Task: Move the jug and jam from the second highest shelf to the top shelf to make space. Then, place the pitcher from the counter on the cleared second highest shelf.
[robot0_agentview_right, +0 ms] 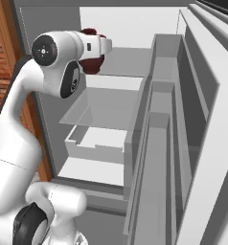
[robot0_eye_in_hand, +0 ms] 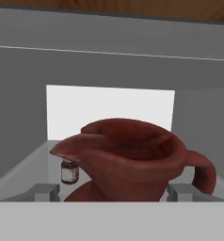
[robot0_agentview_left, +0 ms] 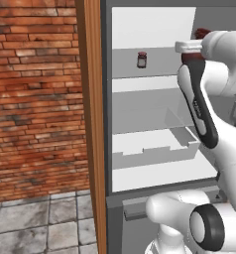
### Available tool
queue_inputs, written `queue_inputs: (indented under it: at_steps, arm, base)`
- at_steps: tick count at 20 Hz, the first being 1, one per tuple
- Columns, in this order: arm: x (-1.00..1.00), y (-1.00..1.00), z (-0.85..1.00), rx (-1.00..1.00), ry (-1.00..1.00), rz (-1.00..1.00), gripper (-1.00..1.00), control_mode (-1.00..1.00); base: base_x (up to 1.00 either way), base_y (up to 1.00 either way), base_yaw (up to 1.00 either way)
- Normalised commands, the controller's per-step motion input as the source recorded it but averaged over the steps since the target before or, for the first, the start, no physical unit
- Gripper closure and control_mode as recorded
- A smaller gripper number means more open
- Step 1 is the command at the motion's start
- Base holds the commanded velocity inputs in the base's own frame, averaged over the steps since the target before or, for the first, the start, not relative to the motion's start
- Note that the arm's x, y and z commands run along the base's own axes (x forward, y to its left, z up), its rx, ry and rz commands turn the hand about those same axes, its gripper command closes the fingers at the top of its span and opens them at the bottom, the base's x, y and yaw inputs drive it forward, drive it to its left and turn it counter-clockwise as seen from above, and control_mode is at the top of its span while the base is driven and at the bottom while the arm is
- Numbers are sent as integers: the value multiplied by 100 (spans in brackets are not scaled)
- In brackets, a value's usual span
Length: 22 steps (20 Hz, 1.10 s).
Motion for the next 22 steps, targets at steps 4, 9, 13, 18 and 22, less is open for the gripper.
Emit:
queue_inputs:
  at_steps: [4, 9, 13, 18, 22]
  arm:
    - [60, -4, -32, 0, 0, 0, 100, -100]
    - [73, -8, -41, 0, 0, 0, 100, -100]
    - [68, -21, -24, 0, 0, 0, 100, -100]
    - [58, -24, -2, 0, 1, 0, 100, -100]
    - [54, -19, 0, 0, 0, 0, 100, -100]
  base:
    - [0, 0, 0]
    - [0, 0, 0]
    - [0, 0, 0]
    - [0, 0, 0]
    - [0, 0, 0]
